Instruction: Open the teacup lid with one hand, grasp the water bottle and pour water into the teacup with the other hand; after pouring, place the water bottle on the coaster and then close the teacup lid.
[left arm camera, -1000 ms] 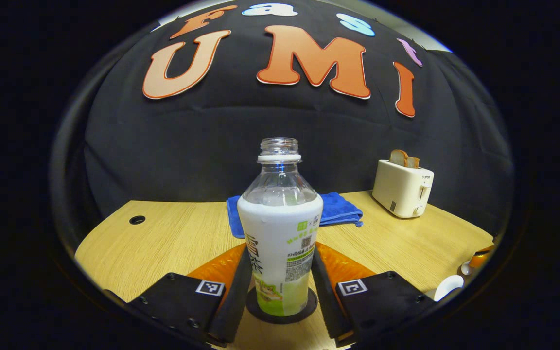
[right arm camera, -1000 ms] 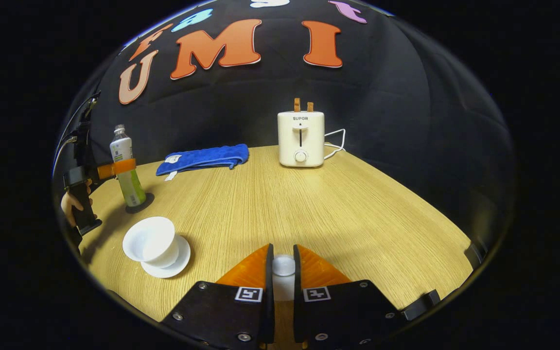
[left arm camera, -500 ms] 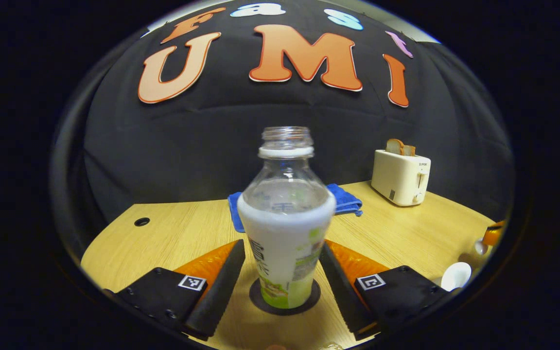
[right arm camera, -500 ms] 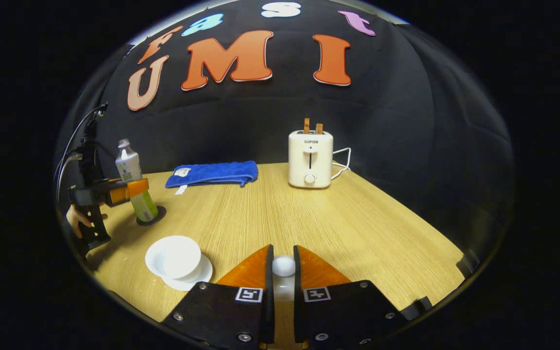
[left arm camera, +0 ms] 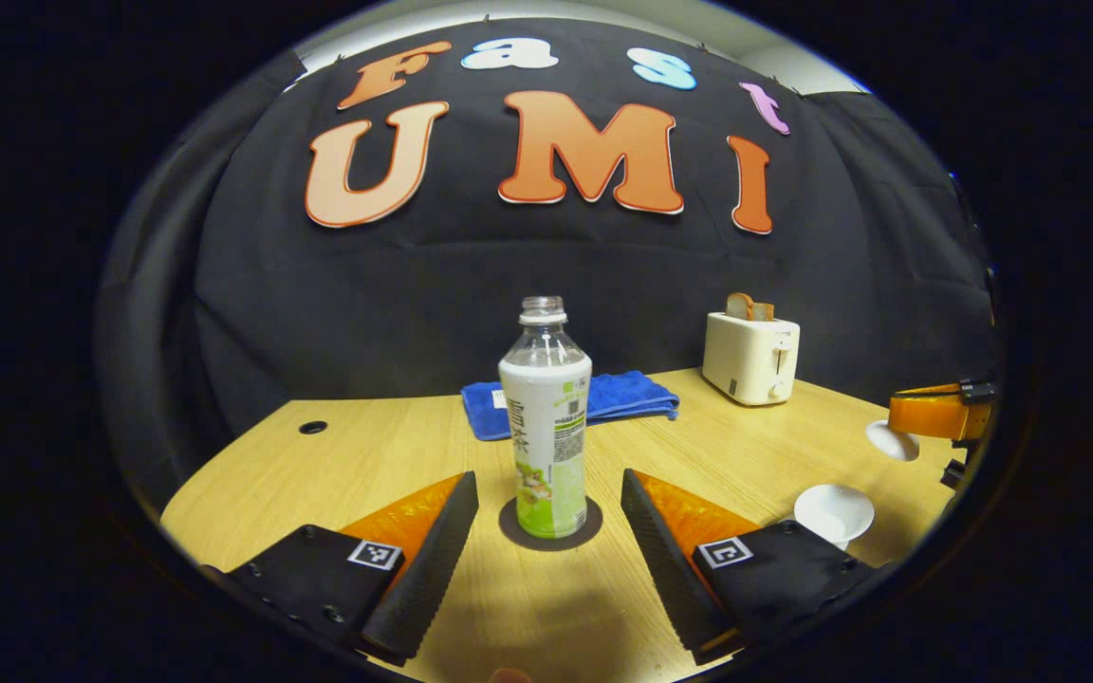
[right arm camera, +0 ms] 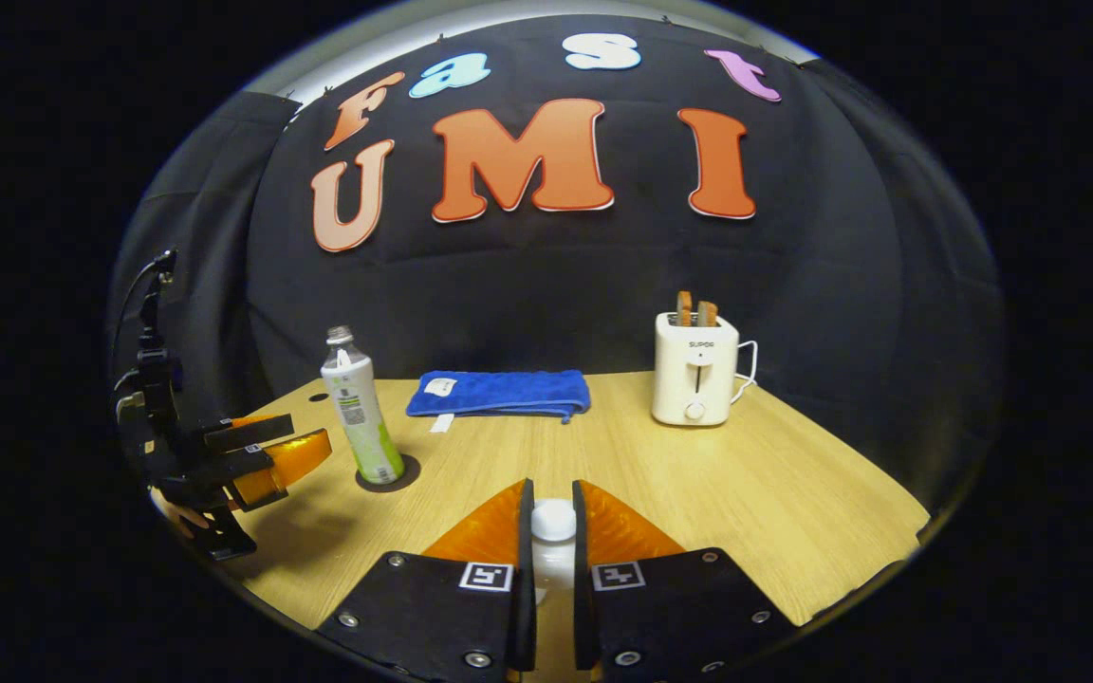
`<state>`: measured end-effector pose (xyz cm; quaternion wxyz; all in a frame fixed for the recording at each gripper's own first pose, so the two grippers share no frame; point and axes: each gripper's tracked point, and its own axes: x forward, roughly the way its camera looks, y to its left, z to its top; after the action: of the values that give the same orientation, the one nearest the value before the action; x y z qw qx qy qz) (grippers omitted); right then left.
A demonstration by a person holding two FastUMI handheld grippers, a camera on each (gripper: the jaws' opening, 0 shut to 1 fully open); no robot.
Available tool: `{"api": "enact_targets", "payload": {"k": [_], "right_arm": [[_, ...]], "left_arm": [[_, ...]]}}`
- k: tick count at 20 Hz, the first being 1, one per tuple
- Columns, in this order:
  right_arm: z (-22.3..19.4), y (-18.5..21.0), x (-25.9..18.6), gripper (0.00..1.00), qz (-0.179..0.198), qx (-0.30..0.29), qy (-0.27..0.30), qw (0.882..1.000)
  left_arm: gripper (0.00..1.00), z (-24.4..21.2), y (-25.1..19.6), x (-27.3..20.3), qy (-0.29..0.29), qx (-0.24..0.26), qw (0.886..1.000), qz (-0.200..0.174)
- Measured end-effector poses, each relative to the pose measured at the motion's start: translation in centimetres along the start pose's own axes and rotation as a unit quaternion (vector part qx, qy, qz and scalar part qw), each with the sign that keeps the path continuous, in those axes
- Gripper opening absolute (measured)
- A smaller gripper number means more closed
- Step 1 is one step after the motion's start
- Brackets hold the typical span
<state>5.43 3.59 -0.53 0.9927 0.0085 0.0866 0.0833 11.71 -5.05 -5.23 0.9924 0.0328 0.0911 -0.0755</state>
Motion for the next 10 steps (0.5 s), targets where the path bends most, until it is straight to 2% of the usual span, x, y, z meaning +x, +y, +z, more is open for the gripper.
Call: {"api": "enact_targets", "payload": {"k": [7, 10], "right_arm": [[-2.9, 3.4, 1.3, 0.16, 0.025, -0.020, 0.026, 0.999], [-3.7, 3.6, 1.8, 0.17, 0.018, -0.037, 0.031, 0.999]], "left_arm": [[0.97, -0.1, 4.1, -4.7, -0.019, -0.010, 0.998, 0.052], [0.97, 0.6, 3.9, -5.2, -0.028, -0.007, 0.998, 0.051]]}}
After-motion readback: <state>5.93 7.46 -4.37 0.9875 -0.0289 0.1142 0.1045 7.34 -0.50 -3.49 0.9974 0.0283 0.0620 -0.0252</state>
